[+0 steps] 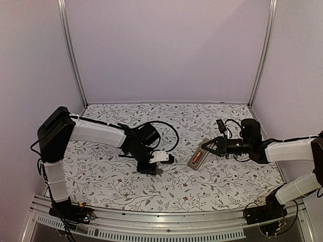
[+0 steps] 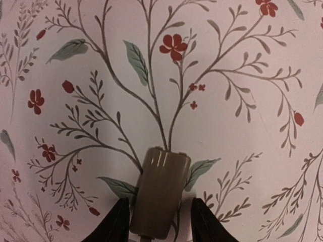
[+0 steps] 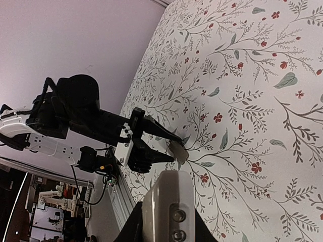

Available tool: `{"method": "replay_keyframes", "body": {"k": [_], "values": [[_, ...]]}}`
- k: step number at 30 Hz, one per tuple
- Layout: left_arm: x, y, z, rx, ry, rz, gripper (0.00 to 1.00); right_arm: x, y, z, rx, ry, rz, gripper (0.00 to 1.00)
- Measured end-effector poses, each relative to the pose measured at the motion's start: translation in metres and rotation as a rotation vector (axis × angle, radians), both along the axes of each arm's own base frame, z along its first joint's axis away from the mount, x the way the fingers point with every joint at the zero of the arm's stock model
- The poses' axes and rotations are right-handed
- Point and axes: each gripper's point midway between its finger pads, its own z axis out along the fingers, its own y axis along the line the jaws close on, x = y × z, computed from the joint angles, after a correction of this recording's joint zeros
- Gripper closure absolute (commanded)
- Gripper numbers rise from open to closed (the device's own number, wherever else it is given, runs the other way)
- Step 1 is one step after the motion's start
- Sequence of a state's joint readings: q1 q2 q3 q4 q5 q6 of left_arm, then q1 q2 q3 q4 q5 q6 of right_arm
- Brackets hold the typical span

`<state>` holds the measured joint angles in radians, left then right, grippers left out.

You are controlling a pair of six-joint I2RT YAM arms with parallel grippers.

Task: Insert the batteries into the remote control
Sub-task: Pick up the battery cover from the center of the board.

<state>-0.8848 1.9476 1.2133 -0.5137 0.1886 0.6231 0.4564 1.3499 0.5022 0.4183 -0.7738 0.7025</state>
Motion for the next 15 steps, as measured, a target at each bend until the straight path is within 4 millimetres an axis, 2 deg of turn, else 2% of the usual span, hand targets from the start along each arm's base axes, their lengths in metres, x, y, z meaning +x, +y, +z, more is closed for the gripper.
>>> {"method": "replay_keyframes", "body": {"k": [8, 15], "values": [[-0.0104, 0.0008, -0.0009, 0.003, 0.002, 0.038, 0.68, 0.0004, 0.0002, -0.0006, -0.001, 0.002, 0.000, 1.00], [-0.0125, -0.0057, 0.0027, 0.003, -0.019, 0.113, 0.87, 0.0023, 0.0007, -0.0057, -0.003, 0.024, -0.007, 1.00]]}}
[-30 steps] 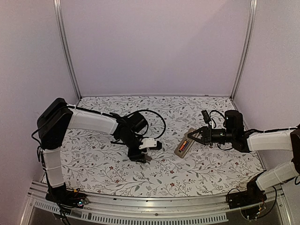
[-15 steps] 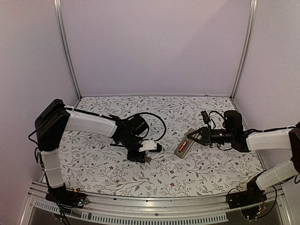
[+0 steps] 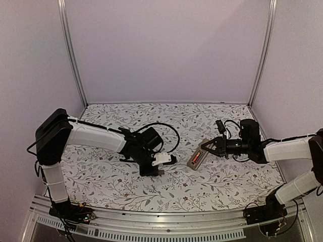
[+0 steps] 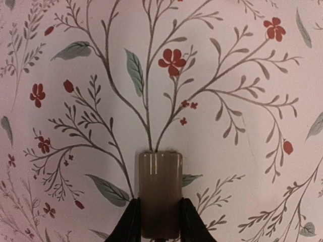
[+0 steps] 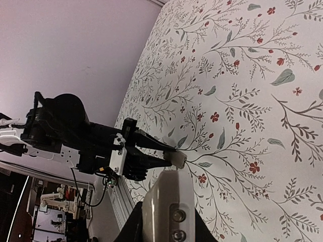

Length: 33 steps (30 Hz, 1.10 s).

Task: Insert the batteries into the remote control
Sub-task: Pick up the battery cover from the center of the board, then place the battery cover on the remote control without the battery cover.

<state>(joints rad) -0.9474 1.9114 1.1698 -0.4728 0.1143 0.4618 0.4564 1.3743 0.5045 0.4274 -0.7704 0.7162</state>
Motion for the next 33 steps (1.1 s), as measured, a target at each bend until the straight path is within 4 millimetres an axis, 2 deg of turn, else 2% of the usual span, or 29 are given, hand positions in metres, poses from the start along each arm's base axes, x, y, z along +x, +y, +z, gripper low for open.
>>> {"method": "replay_keyframes", "body": {"k": [3, 5, 10, 15, 19, 23, 33], "values": [[-0.003, -0.006, 0.007, -0.014, -0.019, 0.067, 0.88, 0.004, 0.001, -0.001, 0.009, 0.013, -0.017, 1.00], [-0.005, -0.012, 0.020, -0.036, -0.046, 0.111, 0.89, 0.007, 0.001, -0.002, 0.016, 0.023, -0.034, 1.00], [-0.015, -0.030, 0.064, -0.141, -0.116, 0.226, 0.90, 0.015, 0.001, 0.000, 0.040, 0.037, -0.082, 1.00], [-0.019, -0.051, 0.108, -0.273, -0.114, 0.380, 0.92, 0.013, 0.011, 0.002, 0.050, 0.044, -0.096, 1.00], [-0.018, -0.069, 0.132, -0.349, -0.110, 0.468, 0.91, 0.010, 0.018, 0.002, 0.052, 0.047, -0.104, 1.00], [-0.017, -0.088, 0.142, -0.393, -0.096, 0.518, 0.90, 0.011, 0.019, 0.001, 0.047, 0.049, -0.129, 1.00], [-0.011, -0.107, 0.133, -0.384, -0.072, 0.554, 0.88, 0.005, 0.024, -0.002, 0.049, 0.048, -0.133, 1.00]]}}
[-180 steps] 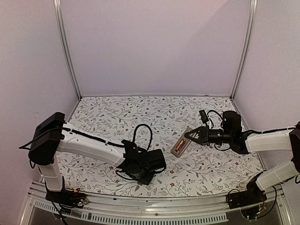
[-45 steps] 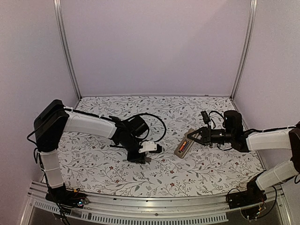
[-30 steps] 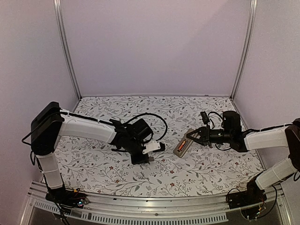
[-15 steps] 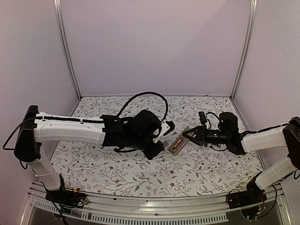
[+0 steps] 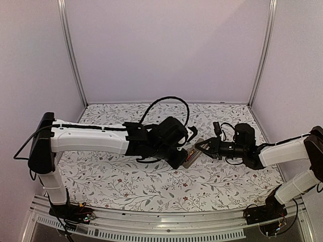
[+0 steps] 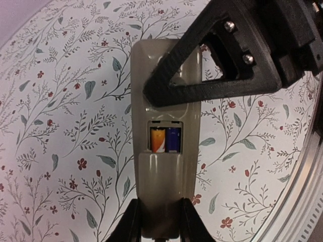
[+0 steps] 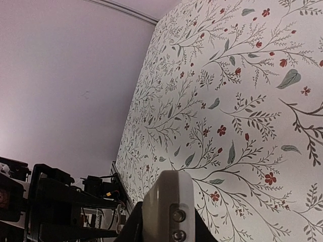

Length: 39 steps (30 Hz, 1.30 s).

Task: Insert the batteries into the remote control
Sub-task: Place the battery cover on the remote control without the battery cover.

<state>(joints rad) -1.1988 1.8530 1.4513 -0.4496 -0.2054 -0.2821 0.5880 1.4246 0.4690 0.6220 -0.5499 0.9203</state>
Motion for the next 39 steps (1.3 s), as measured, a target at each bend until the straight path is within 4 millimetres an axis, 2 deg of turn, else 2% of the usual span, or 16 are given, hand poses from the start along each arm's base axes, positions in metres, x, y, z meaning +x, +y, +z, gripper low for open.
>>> {"method": "replay_keyframes", "body": {"k": [5, 10, 24, 32, 39], "values": [[0.002, -0.007, 0.002, -0.005, 0.000, -0.002, 0.86, -0.003, 0.004, 0.006, 0.023, -0.020, 0.012, 1.00], [0.003, -0.011, -0.006, 0.013, 0.011, -0.005, 0.86, -0.002, 0.007, 0.014, 0.054, -0.044, 0.017, 1.00], [0.005, -0.007, -0.007, 0.035, 0.000, 0.008, 0.86, -0.004, 0.010, 0.012, 0.068, -0.033, 0.022, 1.00], [0.004, -0.009, -0.006, 0.041, -0.016, -0.003, 0.86, -0.004, 0.012, 0.004, 0.067, -0.010, 0.025, 1.00], [0.004, -0.008, -0.006, 0.051, -0.028, -0.008, 0.85, -0.004, 0.013, 0.007, 0.079, -0.016, 0.027, 1.00]]}}
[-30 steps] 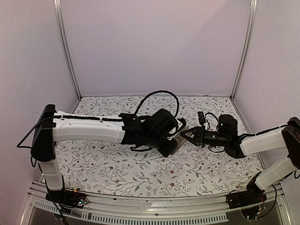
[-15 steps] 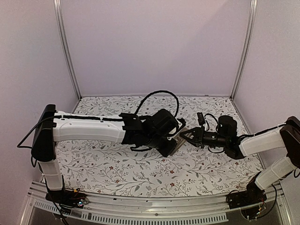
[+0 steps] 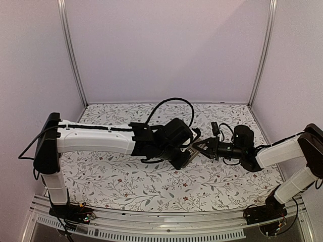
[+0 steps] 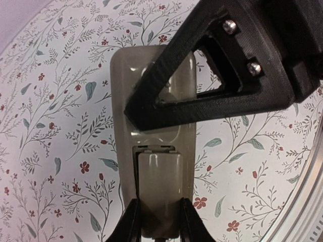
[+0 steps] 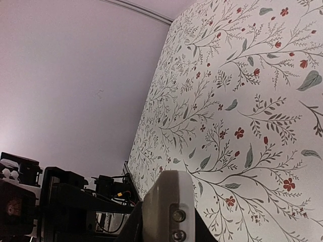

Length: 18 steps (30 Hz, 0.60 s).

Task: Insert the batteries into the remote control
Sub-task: Place the battery cover on the remote control without the battery cover.

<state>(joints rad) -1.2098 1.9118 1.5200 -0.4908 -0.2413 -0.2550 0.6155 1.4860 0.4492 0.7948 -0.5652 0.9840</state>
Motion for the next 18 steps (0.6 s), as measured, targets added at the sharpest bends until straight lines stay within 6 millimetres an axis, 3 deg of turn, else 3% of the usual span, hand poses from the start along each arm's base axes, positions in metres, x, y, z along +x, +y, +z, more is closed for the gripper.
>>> {"method": "replay_keyframes", "body": {"k": [18], "values": [[0.0027, -0.0001, 0.0057, 0.000, -0.012, 0.010, 0.85, -0.0038, 0.0014, 0.0102, 0.051, -0.022, 0.018, 1.00]]}}
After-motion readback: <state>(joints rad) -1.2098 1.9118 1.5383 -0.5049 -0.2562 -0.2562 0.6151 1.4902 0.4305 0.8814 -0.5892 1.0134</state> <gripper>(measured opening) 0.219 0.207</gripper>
